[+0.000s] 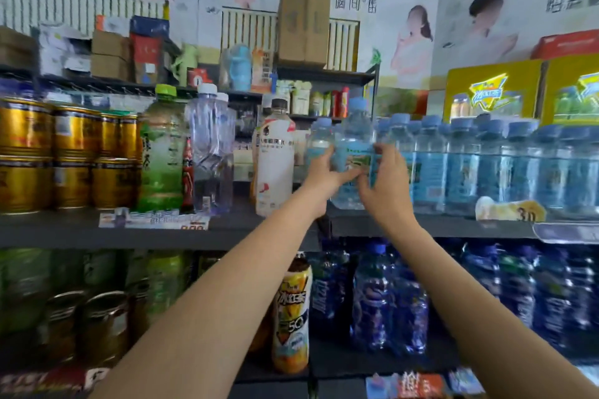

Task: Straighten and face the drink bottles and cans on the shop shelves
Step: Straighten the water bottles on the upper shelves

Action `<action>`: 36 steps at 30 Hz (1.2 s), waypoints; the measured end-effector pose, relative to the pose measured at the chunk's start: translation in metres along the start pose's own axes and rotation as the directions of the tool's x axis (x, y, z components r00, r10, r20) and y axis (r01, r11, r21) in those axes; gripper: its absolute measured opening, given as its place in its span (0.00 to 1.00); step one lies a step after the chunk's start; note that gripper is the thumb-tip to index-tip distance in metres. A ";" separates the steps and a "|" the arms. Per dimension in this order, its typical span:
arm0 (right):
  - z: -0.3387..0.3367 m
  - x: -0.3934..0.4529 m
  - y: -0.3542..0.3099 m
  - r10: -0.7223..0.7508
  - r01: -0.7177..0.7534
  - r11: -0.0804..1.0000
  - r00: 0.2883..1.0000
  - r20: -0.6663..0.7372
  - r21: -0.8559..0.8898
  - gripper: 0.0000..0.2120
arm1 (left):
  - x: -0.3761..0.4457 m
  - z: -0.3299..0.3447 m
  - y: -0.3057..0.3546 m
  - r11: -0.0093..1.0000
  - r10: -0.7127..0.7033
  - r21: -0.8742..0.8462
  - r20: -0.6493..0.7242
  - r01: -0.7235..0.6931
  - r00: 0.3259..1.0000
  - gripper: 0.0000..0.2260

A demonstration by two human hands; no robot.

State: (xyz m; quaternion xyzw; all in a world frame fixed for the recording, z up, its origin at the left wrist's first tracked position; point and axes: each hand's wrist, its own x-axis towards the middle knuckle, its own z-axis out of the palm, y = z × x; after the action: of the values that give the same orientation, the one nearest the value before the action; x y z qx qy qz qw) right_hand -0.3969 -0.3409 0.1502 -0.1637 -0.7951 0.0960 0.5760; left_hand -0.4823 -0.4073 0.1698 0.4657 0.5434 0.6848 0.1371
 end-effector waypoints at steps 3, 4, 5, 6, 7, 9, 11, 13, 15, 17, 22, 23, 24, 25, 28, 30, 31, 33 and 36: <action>0.001 -0.006 0.021 -0.034 0.047 0.986 0.996 0.079 -0.160 0.22 | 0.009 0.009 -0.015 0.957 0.031 0.292 -0.074 -0.008 0.997 0.32; 0.002 -0.007 0.025 -0.034 0.049 0.984 0.995 0.090 -0.170 0.23 | 0.011 0.010 -0.015 0.923 0.071 0.382 -0.068 -0.040 0.995 0.32; 0.004 -0.009 0.028 -0.032 0.045 0.986 0.996 0.086 -0.162 0.23 | 0.012 0.012 -0.015 0.902 0.094 0.428 -0.054 -0.062 0.994 0.31; 0.005 -0.010 0.029 -0.028 0.038 0.989 0.997 0.072 -0.143 0.23 | 0.012 0.013 -0.014 0.897 0.102 0.435 -0.034 -0.078 0.994 0.31; 0.006 -0.010 0.030 -0.028 0.035 0.991 0.998 0.053 -0.129 0.23 | 0.012 0.014 -0.013 0.897 0.106 0.433 -0.019 -0.087 0.994 0.30; 0.011 -0.011 0.029 -0.034 0.036 0.989 0.999 0.013 -0.146 0.22 | 0.010 0.016 -0.013 0.887 0.111 0.452 -0.014 -0.093 0.994 0.29; 0.017 -0.012 0.022 -0.016 0.009 0.987 0.999 -0.047 -0.160 0.20 | 0.010 0.019 -0.016 0.845 0.145 0.525 -0.049 -0.098 0.988 0.28; 0.023 -0.014 0.012 -0.034 0.018 0.995 0.987 -0.157 -0.103 0.17 | 0.006 0.021 -0.014 0.795 0.259 0.587 -0.096 -0.155 0.961 0.26; 0.028 -0.016 -0.001 -0.092 0.090 0.996 0.961 -0.262 -0.017 0.15 | -0.004 0.016 -0.007 0.772 0.428 0.567 -0.132 -0.287 0.894 0.23; 0.036 -0.017 -0.019 -0.146 0.170 0.984 0.935 -0.323 0.046 0.15 | -0.019 -0.002 0.003 0.707 0.587 0.578 -0.157 -0.408 0.794 0.21; 0.076 -0.022 -0.093 -0.196 0.266 0.941 0.933 -0.303 0.210 0.16 | -0.056 -0.084 0.014 0.544 0.792 0.713 -0.261 -0.443 0.553 0.16; 0.087 -0.026 -0.113 -0.210 0.285 0.926 0.934 -0.287 0.249 0.17 | -0.063 -0.105 0.016 0.554 0.794 0.723 -0.311 -0.412 0.522 0.15; 0.099 -0.030 -0.133 -0.228 0.304 0.911 0.934 -0.273 0.280 0.17 | -0.071 -0.129 0.017 0.570 0.792 0.729 -0.363 -0.379 0.491 0.15; 0.112 -0.035 -0.154 -0.249 0.325 0.896 0.932 -0.263 0.302 0.17 | -0.080 -0.153 0.019 0.587 0.786 0.732 -0.411 -0.347 0.462 0.14; 0.155 -0.052 -0.226 -0.309 0.375 0.853 0.923 -0.228 0.362 0.17 | -0.113 -0.235 0.028 0.646 0.749 0.723 -0.540 -0.244 0.383 0.13; 0.186 -0.067 -0.279 -0.341 0.395 0.817 0.918 -0.201 0.420 0.17 | -0.137 -0.297 0.036 0.672 0.724 0.726 -0.603 -0.146 0.336 0.13; 0.202 -0.074 -0.306 -0.355 0.397 0.803 0.918 -0.179 0.444 0.17 | -0.149 -0.329 0.040 0.679 0.716 0.727 -0.625 -0.105 0.310 0.12; 0.238 -0.089 -0.361 -0.369 0.369 0.792 0.924 -0.100 0.486 0.18 | -0.174 -0.395 0.049 0.690 0.703 0.723 -0.660 -0.031 0.264 0.11; 0.291 -0.101 -0.439 -0.383 0.268 0.772 0.920 0.085 0.576 0.21 | -0.201 -0.485 0.062 0.716 0.641 0.692 -0.705 0.095 0.305 0.14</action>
State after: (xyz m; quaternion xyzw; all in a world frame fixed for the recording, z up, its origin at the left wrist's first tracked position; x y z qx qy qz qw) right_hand -0.7098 -0.7747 0.1182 0.1610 -0.8022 0.2360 0.5242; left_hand -0.7382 -0.8686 0.1374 0.1059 0.6164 0.6130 -0.4828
